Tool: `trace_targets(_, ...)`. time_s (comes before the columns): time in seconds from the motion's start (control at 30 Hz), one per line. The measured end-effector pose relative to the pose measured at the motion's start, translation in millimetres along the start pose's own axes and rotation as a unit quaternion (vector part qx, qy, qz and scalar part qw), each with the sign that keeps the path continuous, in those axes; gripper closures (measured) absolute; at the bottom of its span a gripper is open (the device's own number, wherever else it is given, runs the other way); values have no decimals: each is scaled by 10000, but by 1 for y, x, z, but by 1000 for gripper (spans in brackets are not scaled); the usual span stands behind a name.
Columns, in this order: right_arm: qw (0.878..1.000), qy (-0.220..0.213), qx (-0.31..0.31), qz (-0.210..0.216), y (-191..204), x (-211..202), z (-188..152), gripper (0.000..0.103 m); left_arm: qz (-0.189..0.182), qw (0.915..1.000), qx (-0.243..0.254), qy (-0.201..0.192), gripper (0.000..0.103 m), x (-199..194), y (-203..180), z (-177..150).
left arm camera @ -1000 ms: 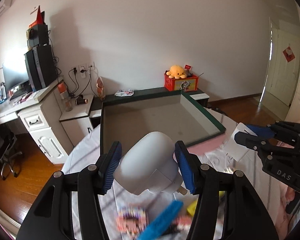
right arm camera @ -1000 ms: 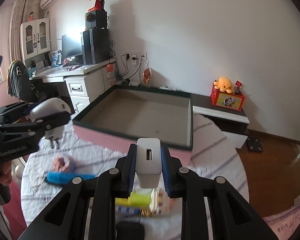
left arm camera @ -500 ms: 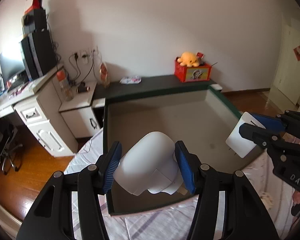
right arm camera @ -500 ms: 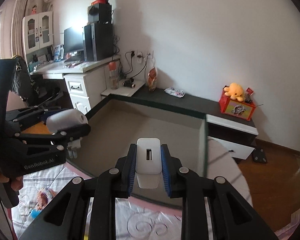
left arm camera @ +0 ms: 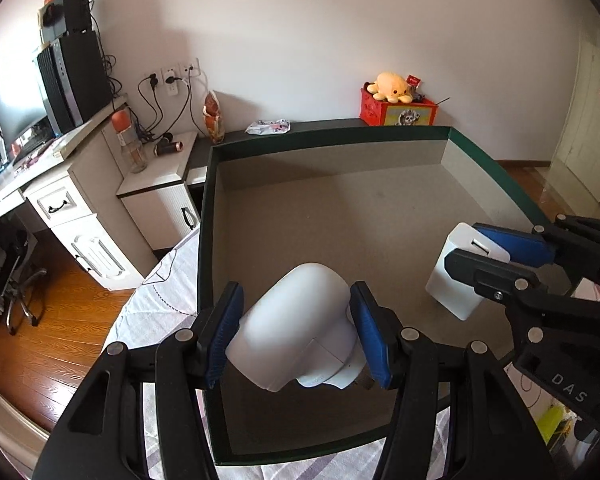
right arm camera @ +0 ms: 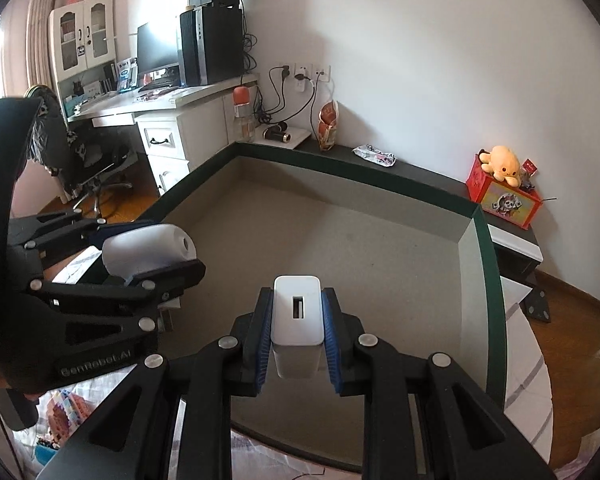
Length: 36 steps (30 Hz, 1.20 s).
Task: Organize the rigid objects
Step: 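Carry both white items into the pink box and open both tools, then withdraw both tools from the box back over the bed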
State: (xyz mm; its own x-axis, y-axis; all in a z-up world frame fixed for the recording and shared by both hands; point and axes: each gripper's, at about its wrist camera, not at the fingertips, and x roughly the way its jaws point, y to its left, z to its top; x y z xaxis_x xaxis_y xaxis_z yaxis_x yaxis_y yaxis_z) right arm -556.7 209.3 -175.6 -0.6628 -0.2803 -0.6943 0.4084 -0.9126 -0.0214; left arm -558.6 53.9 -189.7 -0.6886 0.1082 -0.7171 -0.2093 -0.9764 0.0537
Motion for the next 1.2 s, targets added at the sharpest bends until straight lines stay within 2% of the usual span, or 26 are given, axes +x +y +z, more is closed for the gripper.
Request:
trace_targets(0.13, 10000, -34, 54, 4, -1, -2, -3, 79, 81, 9999, -67, -52, 45, -3, 0, 0)
trace_targets(0.2, 10000, -44, 63, -18, -1, -3, -3, 79, 125, 9998, -89, -88, 33, -5, 0, 0)
trace_targets(0.33, 10000, -27, 71, -9, 0, -4, -3, 77, 58, 9998, -115, -144, 28, -11, 0, -4)
trace_targets(0.37, 9999, -54, 106, -1, -1, -5, -3, 74, 79, 9998, -127, -159, 28, -13, -1, -6)
trace_targets(0.47, 9997, -112, 157, -131, -3, -11, -3, 57, 122, 9997, -167, -153, 26, -24, -2, -8)
trace_targets(0.5, 9996, -142, 200, -157, -4, -14, -4, 51, 116, 9996, -183, -180, 24, -28, -1, -9)
trace_targets(0.53, 9994, -181, 259, -158, -6, -17, -5, 47, 184, 9993, -216, -224, 17, -34, -1, -10)
trace_targets(0.57, 9991, -215, 325, -164, -9, -23, -6, 46, 250, 9989, -243, -304, 9, -41, 0, -12)
trace_targets(0.67, 9985, -330, 354, -241, -8, -38, -8, 40, 297, 9974, -293, -581, 5, -65, 1, -17)
trace_targets(0.73, 9979, -425, 403, -277, -8, -50, -11, 27, 353, 9963, -328, -709, 3, -83, 2, -21)
trace_targets(0.97, 9935, -866, 592, -437, 3, -114, -28, 22, 578, 9894, -414, -1269, 0, -156, -1, -46)
trace_targets(1.2, 9844, -1416, 785, -685, 19, -190, -59, 14, 897, 9781, -492, -1810, 0, -236, -21, -84)
